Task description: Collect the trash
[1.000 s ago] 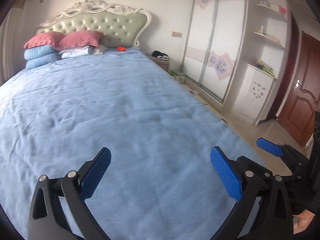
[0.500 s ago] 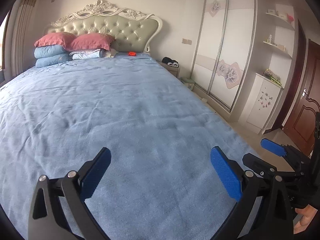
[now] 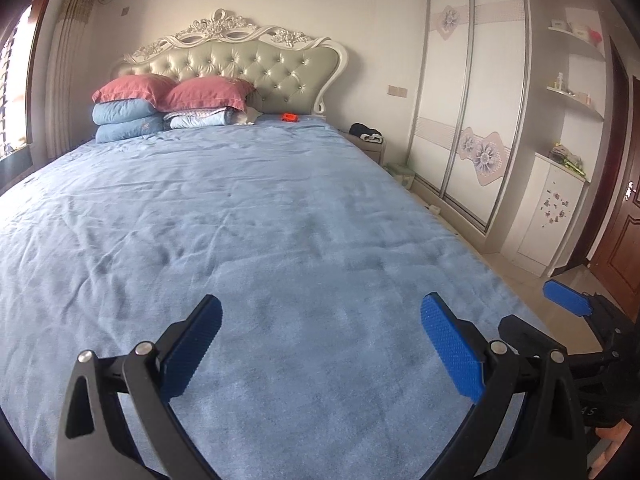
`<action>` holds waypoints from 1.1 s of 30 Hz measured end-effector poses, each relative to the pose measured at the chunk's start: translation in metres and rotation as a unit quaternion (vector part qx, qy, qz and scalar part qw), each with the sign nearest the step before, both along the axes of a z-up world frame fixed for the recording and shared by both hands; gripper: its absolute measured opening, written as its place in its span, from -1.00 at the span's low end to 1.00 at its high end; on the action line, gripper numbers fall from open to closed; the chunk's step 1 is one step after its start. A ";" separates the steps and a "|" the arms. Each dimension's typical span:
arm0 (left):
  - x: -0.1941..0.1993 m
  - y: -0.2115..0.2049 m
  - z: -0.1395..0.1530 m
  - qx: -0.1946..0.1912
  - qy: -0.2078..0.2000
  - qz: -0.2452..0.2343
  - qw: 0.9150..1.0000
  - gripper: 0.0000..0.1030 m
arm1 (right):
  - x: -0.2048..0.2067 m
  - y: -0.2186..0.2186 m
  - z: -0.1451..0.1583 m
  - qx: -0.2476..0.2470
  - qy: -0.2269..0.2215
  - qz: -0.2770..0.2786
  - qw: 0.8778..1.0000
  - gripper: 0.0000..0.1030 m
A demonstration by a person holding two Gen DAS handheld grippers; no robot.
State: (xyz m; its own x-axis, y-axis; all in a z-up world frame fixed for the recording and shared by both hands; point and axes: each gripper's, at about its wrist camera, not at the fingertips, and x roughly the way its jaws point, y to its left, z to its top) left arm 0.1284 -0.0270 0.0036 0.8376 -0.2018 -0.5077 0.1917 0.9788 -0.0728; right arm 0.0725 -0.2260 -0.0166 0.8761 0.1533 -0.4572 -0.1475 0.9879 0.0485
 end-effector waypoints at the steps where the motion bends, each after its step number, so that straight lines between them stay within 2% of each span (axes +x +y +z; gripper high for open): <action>1: -0.001 0.001 0.000 0.007 -0.004 0.005 1.000 0.93 | 0.000 0.000 0.000 0.001 -0.002 0.000 1.000 0.84; 4: -0.005 0.001 0.003 0.029 -0.013 0.014 0.999 0.93 | 0.000 0.000 0.001 0.002 -0.002 -0.002 1.000 0.84; 10: -0.005 0.005 0.008 0.003 -0.009 -0.002 1.000 0.93 | -0.001 0.001 0.001 0.006 -0.003 -0.005 1.000 0.84; 15: -0.004 0.003 0.007 0.020 -0.015 0.010 1.000 0.93 | -0.001 0.003 0.005 0.009 -0.009 -0.007 1.000 0.85; 21: -0.003 0.004 0.005 0.012 -0.009 0.012 1.000 0.93 | 0.001 0.003 0.006 0.015 -0.009 -0.009 1.000 0.84; 33: -0.003 0.005 0.005 0.032 -0.015 0.027 0.999 0.93 | 0.006 0.005 0.007 0.020 -0.002 -0.006 1.000 0.85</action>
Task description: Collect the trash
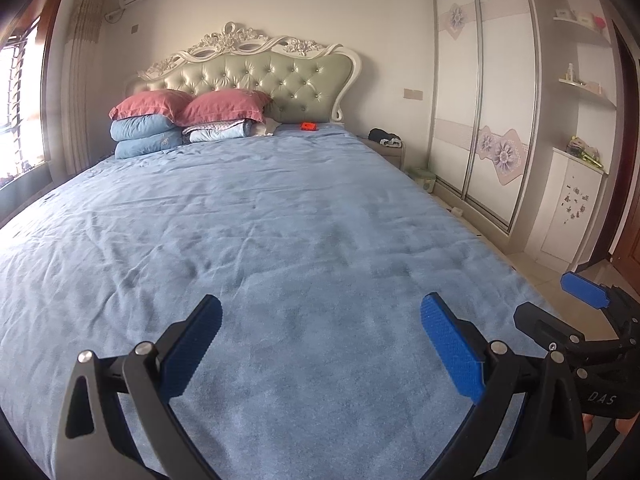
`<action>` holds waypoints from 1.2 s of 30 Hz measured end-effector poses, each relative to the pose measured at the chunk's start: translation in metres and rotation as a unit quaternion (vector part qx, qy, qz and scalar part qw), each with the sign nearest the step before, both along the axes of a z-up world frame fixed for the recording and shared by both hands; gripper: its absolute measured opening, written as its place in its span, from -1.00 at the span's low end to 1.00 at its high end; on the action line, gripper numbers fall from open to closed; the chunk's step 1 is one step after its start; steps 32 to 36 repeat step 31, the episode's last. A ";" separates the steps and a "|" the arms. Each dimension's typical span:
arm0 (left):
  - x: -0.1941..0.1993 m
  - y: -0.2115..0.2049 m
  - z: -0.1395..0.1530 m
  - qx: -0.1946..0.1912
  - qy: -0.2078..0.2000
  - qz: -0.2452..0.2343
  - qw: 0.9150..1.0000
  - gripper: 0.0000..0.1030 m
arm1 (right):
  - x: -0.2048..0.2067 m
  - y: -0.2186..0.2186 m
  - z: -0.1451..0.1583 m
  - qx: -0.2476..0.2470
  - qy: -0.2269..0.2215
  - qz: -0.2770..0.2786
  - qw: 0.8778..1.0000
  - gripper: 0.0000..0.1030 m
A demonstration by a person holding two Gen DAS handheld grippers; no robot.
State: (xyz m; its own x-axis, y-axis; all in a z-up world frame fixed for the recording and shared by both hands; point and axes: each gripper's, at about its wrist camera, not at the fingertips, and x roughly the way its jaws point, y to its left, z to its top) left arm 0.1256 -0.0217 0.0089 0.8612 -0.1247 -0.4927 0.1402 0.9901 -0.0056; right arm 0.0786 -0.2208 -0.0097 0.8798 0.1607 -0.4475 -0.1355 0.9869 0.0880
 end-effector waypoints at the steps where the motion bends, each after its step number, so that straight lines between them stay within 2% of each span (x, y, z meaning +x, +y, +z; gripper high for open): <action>1: 0.000 0.000 0.000 -0.001 0.001 -0.002 1.000 0.93 | 0.001 0.000 0.000 0.000 0.002 0.000 1.000 0.84; 17: 0.003 0.000 0.003 -0.006 0.004 -0.006 1.000 0.93 | 0.005 0.002 0.001 -0.001 0.004 -0.001 1.000 0.85; 22: 0.000 0.003 0.007 -0.012 -0.019 0.008 1.000 0.93 | 0.005 0.001 0.000 0.001 0.006 -0.001 1.000 0.85; 28: 0.008 0.011 0.002 -0.038 0.028 -0.002 0.999 0.93 | 0.006 0.000 -0.002 0.000 0.009 -0.001 1.000 0.84; 36: 0.008 0.013 0.000 -0.034 0.027 0.009 0.999 0.93 | 0.007 0.001 -0.003 0.000 0.010 0.002 1.000 0.84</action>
